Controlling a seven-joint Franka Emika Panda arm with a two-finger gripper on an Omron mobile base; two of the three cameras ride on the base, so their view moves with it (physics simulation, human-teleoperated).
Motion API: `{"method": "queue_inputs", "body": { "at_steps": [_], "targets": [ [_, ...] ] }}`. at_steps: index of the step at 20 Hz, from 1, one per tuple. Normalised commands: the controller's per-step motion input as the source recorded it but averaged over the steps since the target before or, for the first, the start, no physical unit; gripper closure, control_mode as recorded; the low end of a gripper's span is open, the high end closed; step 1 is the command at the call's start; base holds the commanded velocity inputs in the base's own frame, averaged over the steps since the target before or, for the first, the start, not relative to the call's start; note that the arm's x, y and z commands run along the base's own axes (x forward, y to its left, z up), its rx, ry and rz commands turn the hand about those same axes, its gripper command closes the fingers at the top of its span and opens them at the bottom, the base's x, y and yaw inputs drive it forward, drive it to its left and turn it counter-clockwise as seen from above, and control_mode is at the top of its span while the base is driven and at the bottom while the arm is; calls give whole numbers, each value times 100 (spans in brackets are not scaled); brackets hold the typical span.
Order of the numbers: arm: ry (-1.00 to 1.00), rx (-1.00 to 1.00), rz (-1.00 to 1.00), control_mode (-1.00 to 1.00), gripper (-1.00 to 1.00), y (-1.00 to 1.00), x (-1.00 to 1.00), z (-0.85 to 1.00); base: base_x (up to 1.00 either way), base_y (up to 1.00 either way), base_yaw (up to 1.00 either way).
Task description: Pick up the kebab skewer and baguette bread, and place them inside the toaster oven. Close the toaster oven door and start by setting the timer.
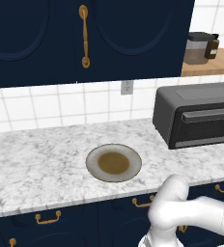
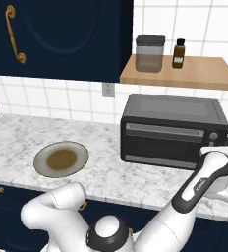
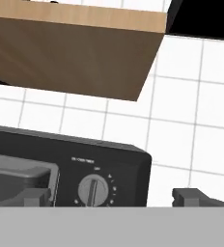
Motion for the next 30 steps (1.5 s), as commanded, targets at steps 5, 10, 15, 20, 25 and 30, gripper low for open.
{"method": "queue_inputs", "body": {
  "at_steps": [5,10,15,20,25,30],
  "targets": [
    [-1,0,0,-100,-100,-5,41,-6,0,0,0],
    [0,0,0,-100,-100,-27,28,-6,0,0,0],
    [0,0,-3,-100,-100,-13,25,-3,0,0,0],
    [0,0,-6,-100,-100,0,14,0,0,0,0],
    [0,0,-13,-100,-100,0,0,0,0,0,0],
    [0,0,-16,-100,-100,3,0,0,0,0,0]
  ]
}}
